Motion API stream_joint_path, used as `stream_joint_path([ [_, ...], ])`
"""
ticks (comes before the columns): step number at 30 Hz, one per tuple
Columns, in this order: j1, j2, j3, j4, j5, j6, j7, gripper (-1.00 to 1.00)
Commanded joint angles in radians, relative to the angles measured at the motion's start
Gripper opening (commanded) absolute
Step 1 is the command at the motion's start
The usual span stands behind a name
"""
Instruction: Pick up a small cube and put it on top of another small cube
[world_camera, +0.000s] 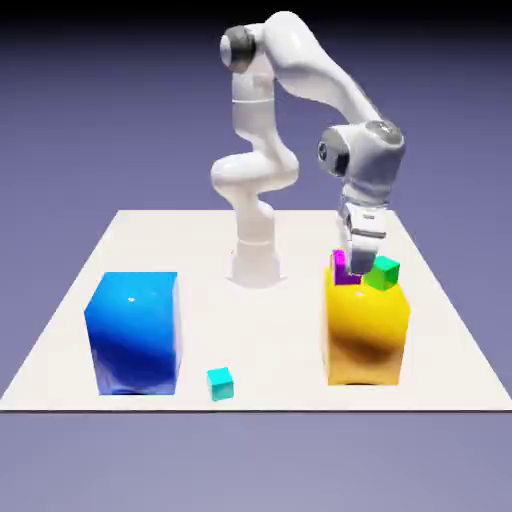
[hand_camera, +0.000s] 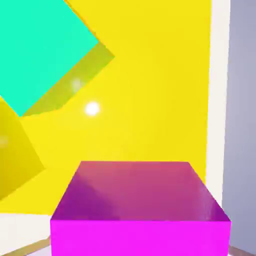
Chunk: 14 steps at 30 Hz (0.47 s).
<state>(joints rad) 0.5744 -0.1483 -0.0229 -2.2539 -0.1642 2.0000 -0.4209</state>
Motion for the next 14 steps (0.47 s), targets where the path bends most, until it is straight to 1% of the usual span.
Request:
stream_joint_path([
  [1, 0.036, -0.021, 0.006, 0.005, -0.022, -0.010, -0.040, -1.00],
  [4, 0.145, -0.079, 0.020, 0.014, -0.087, -0.034, -0.150, -1.00],
  [6, 0.169, -0.082, 0.012, 0.003, -0.106, -0.019, -0.147, -1.00],
  [10, 0.152, -0.018, -0.006, -0.105, -0.137, 0.154, -0.123, -1.00],
  [11, 0.151, -0.015, -0.006, -0.109, -0.139, 0.161, -0.122, -1.00],
  [12, 0.151, -0.015, -0.006, -0.109, -0.139, 0.161, -0.122, 1.00],
  [13, 0.151, -0.015, -0.006, -0.109, -0.139, 0.161, -0.122, 1.00],
  [14, 0.155, -0.031, -0.002, -0.082, -0.131, 0.118, -0.128, 1.00],
])
